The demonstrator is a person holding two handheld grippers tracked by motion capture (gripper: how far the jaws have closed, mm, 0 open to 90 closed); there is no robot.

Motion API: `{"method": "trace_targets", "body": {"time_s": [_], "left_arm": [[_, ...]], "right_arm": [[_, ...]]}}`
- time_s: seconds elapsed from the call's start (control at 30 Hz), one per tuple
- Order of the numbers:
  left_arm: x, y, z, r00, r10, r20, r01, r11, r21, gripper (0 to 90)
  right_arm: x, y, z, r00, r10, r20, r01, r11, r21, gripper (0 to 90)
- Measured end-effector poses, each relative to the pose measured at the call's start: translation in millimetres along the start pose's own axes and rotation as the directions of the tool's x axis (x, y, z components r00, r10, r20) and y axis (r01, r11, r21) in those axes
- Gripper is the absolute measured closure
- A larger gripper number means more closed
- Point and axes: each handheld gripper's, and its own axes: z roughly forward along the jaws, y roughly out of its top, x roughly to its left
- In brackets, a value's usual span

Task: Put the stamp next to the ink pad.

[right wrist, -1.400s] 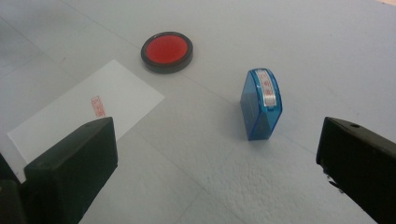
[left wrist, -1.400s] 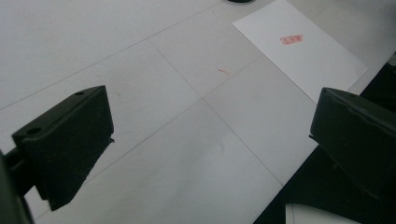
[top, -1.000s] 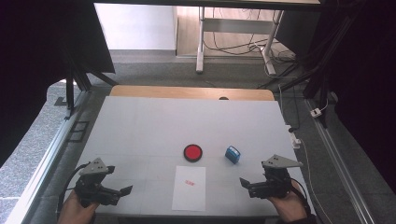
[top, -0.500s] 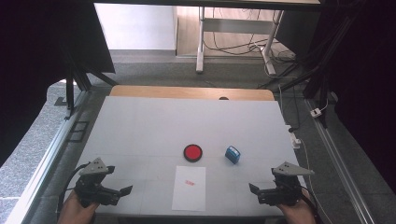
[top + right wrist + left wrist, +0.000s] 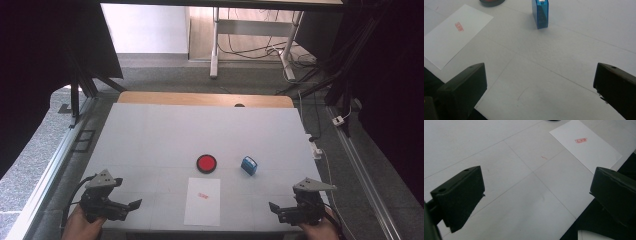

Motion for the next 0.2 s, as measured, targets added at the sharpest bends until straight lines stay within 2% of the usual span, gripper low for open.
{"method": "trace_targets", "body": {"time_s": [0.2], "left_arm": [[1.4,1.0,0.8,0.9999,-0.013,0.003,0.013,0.9999,0.006,0.0]], "right_arm": [[-1.2,0.1,2.8,1.0,0.004,0.002,-0.004,1.0,0.022,0.0]]}}
